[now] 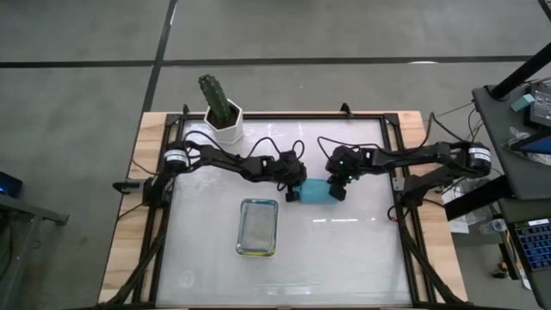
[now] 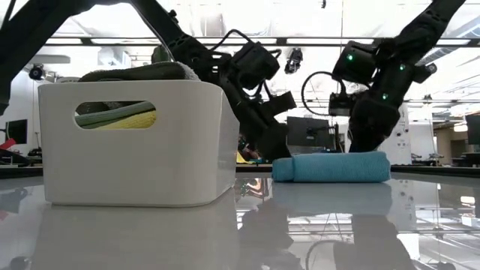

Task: Fold microfiber towels
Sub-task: Fold the blue microfiber towel, then put the blue microfiber towel into the bin

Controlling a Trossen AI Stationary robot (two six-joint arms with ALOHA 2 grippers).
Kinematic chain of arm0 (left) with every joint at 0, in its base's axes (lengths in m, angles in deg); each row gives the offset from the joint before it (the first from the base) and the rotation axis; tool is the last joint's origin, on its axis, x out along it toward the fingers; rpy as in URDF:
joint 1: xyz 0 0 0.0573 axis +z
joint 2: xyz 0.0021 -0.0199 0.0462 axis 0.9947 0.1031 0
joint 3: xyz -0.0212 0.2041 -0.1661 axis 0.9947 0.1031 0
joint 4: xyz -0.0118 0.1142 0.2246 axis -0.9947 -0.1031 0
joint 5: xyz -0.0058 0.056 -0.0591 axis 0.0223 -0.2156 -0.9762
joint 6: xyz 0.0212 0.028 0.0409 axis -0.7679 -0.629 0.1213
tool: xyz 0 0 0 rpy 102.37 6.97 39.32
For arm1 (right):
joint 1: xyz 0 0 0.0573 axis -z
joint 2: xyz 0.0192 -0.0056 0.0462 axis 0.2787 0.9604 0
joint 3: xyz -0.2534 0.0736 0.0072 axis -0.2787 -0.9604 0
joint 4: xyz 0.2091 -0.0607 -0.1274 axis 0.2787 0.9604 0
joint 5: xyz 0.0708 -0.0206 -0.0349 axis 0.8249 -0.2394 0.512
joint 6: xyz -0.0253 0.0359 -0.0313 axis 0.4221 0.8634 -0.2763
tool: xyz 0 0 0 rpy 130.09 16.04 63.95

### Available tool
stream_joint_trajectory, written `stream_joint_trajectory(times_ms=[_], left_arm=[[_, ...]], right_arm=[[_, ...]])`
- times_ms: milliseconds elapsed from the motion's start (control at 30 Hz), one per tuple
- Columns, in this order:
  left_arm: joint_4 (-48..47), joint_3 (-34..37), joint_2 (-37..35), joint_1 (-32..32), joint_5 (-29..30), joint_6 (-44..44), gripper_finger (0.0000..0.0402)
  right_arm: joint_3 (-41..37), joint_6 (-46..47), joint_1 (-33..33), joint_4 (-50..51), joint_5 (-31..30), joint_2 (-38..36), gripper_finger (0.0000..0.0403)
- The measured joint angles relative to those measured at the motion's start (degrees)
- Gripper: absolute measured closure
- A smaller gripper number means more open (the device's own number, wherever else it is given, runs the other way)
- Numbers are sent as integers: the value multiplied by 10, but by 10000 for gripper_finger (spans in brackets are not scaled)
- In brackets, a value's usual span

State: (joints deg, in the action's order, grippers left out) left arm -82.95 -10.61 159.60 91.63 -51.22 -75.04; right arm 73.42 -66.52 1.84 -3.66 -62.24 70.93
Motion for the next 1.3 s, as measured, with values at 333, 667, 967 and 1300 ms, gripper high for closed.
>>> stream_joint_trajectory(times_ms=[333, 667, 967, 1300], left_arm=[[-31, 0, -52, -2, 3, 0, 401], [-81, 4, -170, -74, 71, -19, 401], [-92, 5, -212, -186, 80, -118, 401], [-147, 18, -268, -224, 93, -107, 401]], right_arm=[[39, 8, 0, 93, 0, -74, 323], [43, 39, -72, 80, -10, -167, 256], [41, -13, -235, -29, -174, -178, 265], [44, -28, -319, -52, -183, -124, 230]])
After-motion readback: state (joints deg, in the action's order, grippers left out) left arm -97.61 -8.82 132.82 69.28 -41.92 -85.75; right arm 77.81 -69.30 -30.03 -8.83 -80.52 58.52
